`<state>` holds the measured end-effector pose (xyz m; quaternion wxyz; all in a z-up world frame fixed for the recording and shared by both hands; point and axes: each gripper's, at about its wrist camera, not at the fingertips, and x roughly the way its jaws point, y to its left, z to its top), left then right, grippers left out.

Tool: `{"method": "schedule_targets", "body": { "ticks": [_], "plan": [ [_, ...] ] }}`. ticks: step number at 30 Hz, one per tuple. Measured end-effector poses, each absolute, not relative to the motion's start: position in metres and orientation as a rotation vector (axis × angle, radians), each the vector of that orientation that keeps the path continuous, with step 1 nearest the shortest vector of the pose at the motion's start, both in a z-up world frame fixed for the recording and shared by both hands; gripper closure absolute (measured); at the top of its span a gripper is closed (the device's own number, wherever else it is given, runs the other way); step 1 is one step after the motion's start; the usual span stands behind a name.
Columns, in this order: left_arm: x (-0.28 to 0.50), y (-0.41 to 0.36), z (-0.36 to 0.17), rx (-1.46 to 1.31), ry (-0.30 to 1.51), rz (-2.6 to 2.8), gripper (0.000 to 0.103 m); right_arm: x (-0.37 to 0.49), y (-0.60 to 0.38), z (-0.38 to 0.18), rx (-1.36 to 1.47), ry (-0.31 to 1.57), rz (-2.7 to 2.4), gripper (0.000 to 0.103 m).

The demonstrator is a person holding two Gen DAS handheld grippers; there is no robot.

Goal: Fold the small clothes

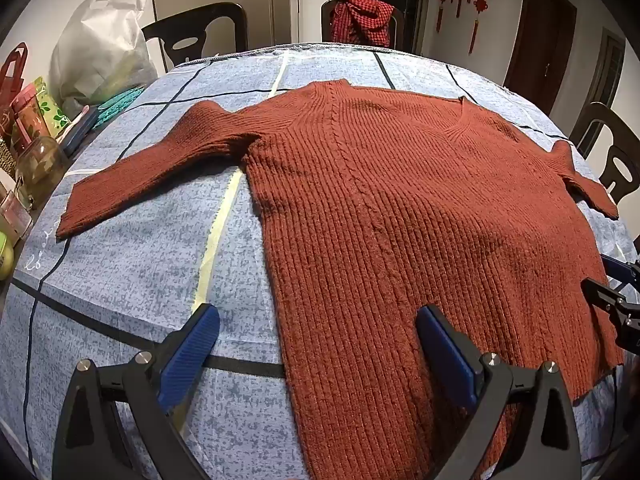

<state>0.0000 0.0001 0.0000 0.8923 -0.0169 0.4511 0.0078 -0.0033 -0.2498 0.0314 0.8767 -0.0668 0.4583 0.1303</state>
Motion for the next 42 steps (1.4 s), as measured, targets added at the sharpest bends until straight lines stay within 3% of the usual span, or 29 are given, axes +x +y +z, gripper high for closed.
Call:
{"method": "schedule_targets", "body": {
  "ticks": [42],
  "plan": [
    [0.0008,-0.0016,-0.001,-0.029,0.939,0.019,0.001,-0.0031,-0.2461,0.03,-0.136,0.978,0.249,0.035]
  ]
}}
